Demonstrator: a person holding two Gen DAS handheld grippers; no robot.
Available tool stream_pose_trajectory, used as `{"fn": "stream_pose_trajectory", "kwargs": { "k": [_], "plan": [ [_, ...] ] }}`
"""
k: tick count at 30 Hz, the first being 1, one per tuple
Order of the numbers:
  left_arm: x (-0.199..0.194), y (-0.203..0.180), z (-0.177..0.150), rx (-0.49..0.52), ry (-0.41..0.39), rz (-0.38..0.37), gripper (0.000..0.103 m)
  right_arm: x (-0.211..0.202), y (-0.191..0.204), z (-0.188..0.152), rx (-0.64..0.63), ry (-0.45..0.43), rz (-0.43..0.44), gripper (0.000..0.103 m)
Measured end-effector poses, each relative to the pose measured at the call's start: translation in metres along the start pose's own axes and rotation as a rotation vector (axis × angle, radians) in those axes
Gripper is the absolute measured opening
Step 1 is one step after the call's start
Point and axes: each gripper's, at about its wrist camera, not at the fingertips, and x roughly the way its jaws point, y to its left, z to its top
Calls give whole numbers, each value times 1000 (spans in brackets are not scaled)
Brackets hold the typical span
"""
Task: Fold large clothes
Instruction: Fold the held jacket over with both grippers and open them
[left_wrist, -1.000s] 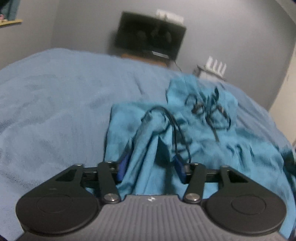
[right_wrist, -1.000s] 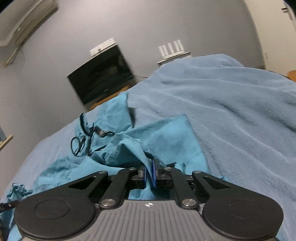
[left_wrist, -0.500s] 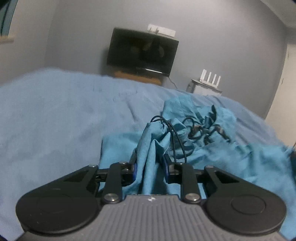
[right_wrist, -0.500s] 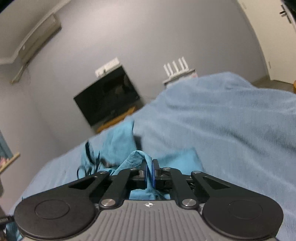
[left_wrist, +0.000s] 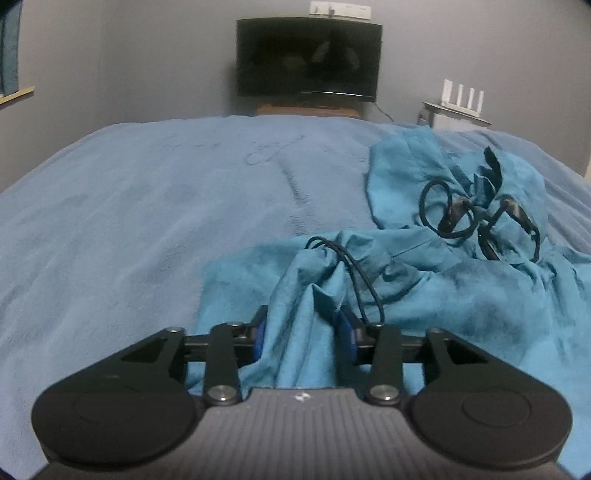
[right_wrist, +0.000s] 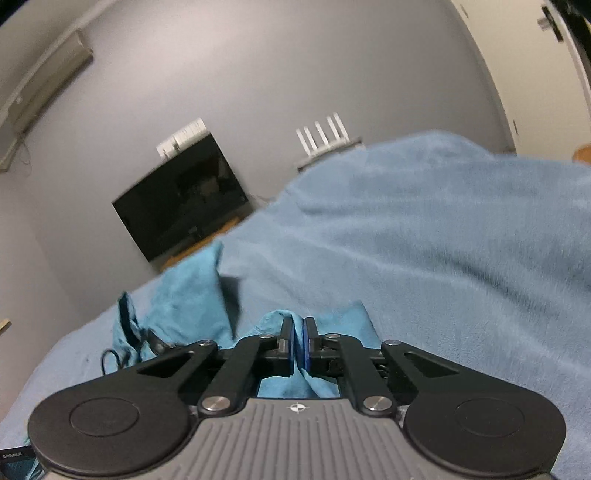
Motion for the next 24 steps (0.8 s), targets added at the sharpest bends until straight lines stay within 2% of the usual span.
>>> {"fn": "stream_pose_trajectory", "kwargs": {
  "k": [1, 2, 4, 5, 7, 10, 13, 16, 18, 20, 22, 24],
  "plan": [
    [-4, 0, 1, -8, 3, 16, 58, 4, -3, -2, 14, 14, -3, 15],
    [-9, 0, 1, -9, 6, 39, 63, 6, -5, -3, 26, 18, -5, 19],
    [-27, -3, 0, 0, -20, 81, 70, 3, -7, -2, 45, 4, -35, 43],
    [-40, -5, -3, -2, -44, 90, 72, -1, -6, -1, 54, -18, -48, 45],
    [-70, -6, -13, -33, -91, 82, 86, -9, -1, 1, 49, -54, -67, 53],
    [-103, -15, -37, -54, -146, 26, 92, -28, 17, -1, -26, -87, -49, 55],
    [-110, -31, -57, 14, -91, -8, 92, -44, 50, -15, -174, -72, 17, 56],
    [-96, -42, -73, 117, -18, 44, 92, -53, 87, -43, -403, 4, 83, 61],
    [-92, -35, -87, 143, 13, 85, 92, -49, 104, -61, -543, 75, 48, 61],
    [-94, -24, -95, 125, 25, 113, 92, -42, 105, -79, -623, 148, -23, 59],
    [-101, -11, -98, 105, 35, 131, 92, -40, 95, -87, -635, 186, -102, 60],
    [-111, 3, -99, 59, 45, 140, 92, -47, 79, -80, -569, 189, -178, 60]
  ]
}}
